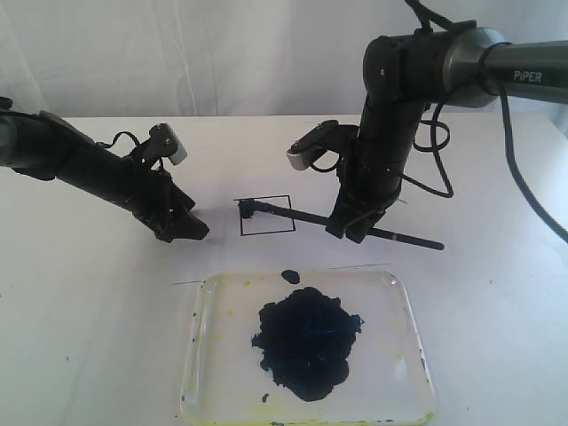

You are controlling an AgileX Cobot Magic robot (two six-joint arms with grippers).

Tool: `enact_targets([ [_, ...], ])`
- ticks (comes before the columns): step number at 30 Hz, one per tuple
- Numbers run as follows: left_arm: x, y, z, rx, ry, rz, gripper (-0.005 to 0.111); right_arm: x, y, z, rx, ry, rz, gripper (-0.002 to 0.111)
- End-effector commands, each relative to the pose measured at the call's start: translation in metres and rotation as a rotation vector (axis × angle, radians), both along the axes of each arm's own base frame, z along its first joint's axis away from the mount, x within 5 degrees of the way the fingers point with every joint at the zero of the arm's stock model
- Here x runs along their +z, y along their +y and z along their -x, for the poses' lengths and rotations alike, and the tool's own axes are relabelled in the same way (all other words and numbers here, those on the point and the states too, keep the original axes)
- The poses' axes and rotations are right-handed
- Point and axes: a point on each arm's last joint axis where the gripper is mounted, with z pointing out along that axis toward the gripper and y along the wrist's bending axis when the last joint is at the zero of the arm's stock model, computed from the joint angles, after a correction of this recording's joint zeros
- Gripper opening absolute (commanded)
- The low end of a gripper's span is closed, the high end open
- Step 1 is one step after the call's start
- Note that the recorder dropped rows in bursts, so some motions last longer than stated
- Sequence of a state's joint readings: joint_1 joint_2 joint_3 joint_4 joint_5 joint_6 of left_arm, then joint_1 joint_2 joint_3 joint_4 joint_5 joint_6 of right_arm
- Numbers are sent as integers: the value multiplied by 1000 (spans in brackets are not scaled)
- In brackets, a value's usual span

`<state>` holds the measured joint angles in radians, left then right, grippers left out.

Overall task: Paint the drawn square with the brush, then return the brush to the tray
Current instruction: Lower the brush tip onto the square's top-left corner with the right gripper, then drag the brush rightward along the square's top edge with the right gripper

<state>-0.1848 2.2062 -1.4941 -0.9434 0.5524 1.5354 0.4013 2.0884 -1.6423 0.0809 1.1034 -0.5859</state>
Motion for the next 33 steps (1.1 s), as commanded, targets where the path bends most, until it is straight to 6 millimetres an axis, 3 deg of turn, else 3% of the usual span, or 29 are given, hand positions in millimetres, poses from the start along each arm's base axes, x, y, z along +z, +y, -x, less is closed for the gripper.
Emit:
enact_targets([
  [1, -15, 2, 4, -9, 43, -36, 72, 0, -1, 0, -5, -6, 7, 0],
  [13, -15, 2, 4, -8, 42, -37, 72, -1, -5, 10, 23, 108, 46, 0],
  [33, -15, 2, 4, -8, 42, -37, 72, 0, -4, 11, 175, 98, 39, 0],
])
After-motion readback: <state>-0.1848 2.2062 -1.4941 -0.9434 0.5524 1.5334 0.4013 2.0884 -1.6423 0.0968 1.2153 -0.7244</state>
